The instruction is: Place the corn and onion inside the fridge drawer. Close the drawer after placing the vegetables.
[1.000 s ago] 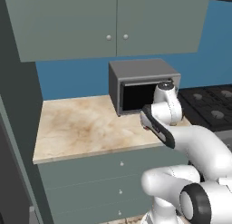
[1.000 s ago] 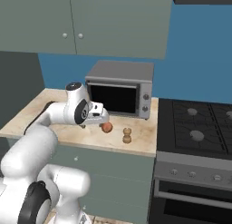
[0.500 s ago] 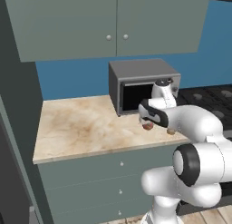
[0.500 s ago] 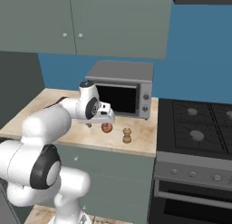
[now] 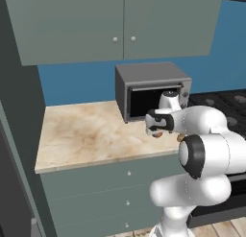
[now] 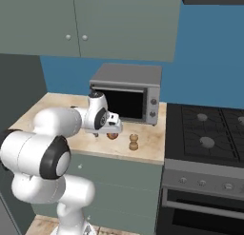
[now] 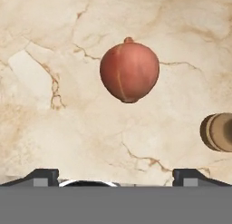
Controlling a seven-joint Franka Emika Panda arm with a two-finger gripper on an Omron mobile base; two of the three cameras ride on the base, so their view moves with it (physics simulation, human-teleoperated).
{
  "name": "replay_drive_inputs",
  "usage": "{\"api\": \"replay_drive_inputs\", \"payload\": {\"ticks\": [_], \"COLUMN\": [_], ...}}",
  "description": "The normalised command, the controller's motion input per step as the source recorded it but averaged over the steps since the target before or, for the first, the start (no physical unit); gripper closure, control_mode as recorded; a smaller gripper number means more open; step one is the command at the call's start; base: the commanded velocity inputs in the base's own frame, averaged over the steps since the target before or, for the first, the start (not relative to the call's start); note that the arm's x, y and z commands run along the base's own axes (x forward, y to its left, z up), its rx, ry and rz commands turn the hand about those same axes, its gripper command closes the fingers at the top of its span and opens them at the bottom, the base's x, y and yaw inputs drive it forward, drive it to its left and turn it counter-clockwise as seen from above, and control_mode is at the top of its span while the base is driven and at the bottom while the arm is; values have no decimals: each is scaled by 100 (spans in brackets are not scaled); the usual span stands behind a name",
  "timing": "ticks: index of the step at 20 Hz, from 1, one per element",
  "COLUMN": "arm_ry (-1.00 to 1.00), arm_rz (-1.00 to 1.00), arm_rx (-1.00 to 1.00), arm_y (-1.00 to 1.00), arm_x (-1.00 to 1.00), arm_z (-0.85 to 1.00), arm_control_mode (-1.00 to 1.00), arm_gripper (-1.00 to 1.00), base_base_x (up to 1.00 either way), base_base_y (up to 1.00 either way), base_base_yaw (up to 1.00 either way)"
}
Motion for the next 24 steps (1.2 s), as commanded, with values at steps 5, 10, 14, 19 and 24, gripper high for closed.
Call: {"api": "replay_drive_inputs", "payload": {"ticks": [5, 10, 14, 19, 24], "arm_ry": [2, 4, 3, 0, 0], "arm_rz": [0, 0, 0, 0, 0], "arm_rx": [5, 0, 0, 0, 0], "arm_y": [-19, 0, 0, 0, 0], "arm_x": [27, 33, 23, 15, 18], "arm_z": [-1, -13, -18, -19, -23], "arm_control_mode": [-100, -100, -100, -100, -100], "arm_gripper": [-100, -100, -100, -100, -100], "base_base_x": [0, 0, 0, 0, 0], "base_base_y": [0, 0, 0, 0, 0], "base_base_yaw": [0, 0, 0, 0, 0]}}
